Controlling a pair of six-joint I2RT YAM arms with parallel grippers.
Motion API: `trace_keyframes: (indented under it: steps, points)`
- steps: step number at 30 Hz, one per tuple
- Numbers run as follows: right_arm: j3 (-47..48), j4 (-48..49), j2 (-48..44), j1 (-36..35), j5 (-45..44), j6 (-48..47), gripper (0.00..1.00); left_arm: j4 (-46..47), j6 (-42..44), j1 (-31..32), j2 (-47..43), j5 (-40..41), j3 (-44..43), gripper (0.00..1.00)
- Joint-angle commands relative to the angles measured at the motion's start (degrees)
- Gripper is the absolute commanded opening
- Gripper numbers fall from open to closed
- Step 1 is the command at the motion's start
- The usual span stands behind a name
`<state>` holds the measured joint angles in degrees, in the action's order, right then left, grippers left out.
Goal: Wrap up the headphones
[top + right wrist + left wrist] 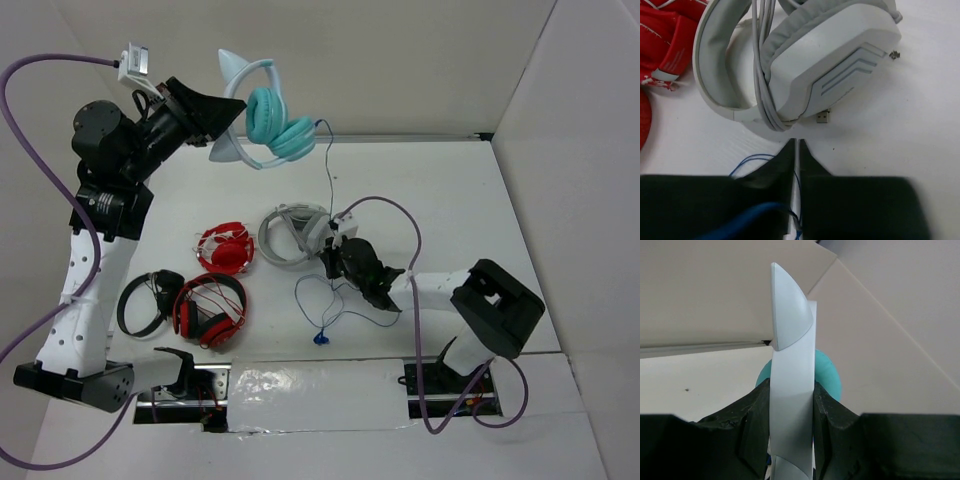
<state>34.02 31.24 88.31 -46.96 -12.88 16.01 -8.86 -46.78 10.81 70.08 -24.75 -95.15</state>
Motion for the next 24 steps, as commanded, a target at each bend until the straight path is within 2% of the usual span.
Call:
trace_keyframes:
  steps: [1,5,6,10,13,15,18,19,24]
  points:
    - [-0.09,-1.27,-3.76,-1.47,-3.20,2.27,0.00,4.82,-0.24,-0.44,-1.00,7.79,-4.86,0.00]
    - [1.39,-14.41,-8.76,-7.69,-11.77,0.87,0.00,0.52,1.43,-0.53,1.46,11.56,-7.24,0.00]
    - [2.97,-17.24,-9.38,-11.01,-13.90,-0.27,0.00,0.43,1.69,-0.53,1.89,12.79,-6.54,0.00]
    - [8.68,-32.97,-11.06,-16.58,-17.96,-1.86,0.00,2.18,2.48,0.17,3.04,14.47,-0.14,0.00]
    - [12.82,-44.22,-11.93,-16.94,-16.21,-2.12,0.00,1.48,3.89,2.19,4.88,16.48,3.11,0.00]
    - [15.89,-47.31,-12.20,-17.37,-14.02,-4.57,0.00,2.53,5.47,3.34,5.85,15.80,5.23,0.00]
    - [20.81,-54.17,-12.11,-18.17,-13.31,-8.70,0.00,5.34,8.46,3.96,6.64,10.00,9.62,0.00]
    - [22.30,-58.45,-11.68,-18.34,-11.04,-11.76,0.00,6.04,10.73,4.22,6.91,6.86,10.07,0.00]
    - [32.41,-68.58,-10.53,-18.87,-1.90,-19.95,0.00,7.45,15.66,5.98,8.31,2.26,12.88,0.00]
